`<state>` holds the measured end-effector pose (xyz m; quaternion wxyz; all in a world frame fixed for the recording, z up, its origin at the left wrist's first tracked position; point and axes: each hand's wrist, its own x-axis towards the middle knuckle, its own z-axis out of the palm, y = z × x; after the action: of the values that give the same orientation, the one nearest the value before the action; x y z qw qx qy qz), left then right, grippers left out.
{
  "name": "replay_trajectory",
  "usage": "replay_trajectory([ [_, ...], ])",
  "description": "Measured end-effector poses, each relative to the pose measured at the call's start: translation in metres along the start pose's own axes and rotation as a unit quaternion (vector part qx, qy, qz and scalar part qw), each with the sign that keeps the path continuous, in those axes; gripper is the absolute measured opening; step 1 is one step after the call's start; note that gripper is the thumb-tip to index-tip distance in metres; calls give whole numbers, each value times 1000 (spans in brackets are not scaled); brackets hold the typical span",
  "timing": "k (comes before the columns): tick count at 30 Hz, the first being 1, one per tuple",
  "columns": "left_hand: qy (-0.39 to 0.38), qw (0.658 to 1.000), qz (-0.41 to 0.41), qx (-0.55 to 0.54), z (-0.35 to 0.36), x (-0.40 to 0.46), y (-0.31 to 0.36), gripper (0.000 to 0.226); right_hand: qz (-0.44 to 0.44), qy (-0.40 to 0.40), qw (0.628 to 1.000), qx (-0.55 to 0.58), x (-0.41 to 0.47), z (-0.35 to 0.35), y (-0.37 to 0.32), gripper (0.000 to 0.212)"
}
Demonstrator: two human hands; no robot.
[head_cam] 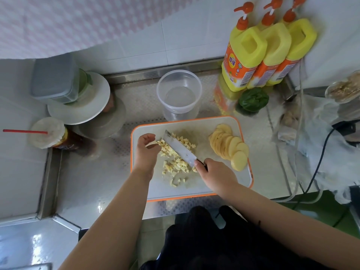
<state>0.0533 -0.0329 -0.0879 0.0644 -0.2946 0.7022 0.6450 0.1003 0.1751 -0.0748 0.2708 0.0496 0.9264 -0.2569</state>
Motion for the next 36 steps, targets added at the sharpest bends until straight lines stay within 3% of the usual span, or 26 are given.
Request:
replay_trajectory([
  [4, 76, 996, -15, -41, -13, -2, -10, 21, -31, -59, 998, -17, 8, 4, 9, 44],
  [10, 173, 985, 8, -10, -28, -11, -22, 8, -95, -132, 982, -94, 20, 12, 7, 42],
  [22, 203, 977, 33, 53, -38, -24, -34, 12, -235, -207, 917, -248, 45, -6, -3, 40],
  [25, 201, 977, 39, 61, -38, -27, -37, 12, -236, -200, 914, -261, 47, -6, -2, 39],
  [31, 194, 974, 39, 115, -34, -30, -37, 15, -194, -106, 951, -218, 67, -17, -16, 39],
  [36, 206, 968, 38, 138, -32, -29, -38, 21, -172, -78, 966, -175, 69, -11, -20, 40],
])
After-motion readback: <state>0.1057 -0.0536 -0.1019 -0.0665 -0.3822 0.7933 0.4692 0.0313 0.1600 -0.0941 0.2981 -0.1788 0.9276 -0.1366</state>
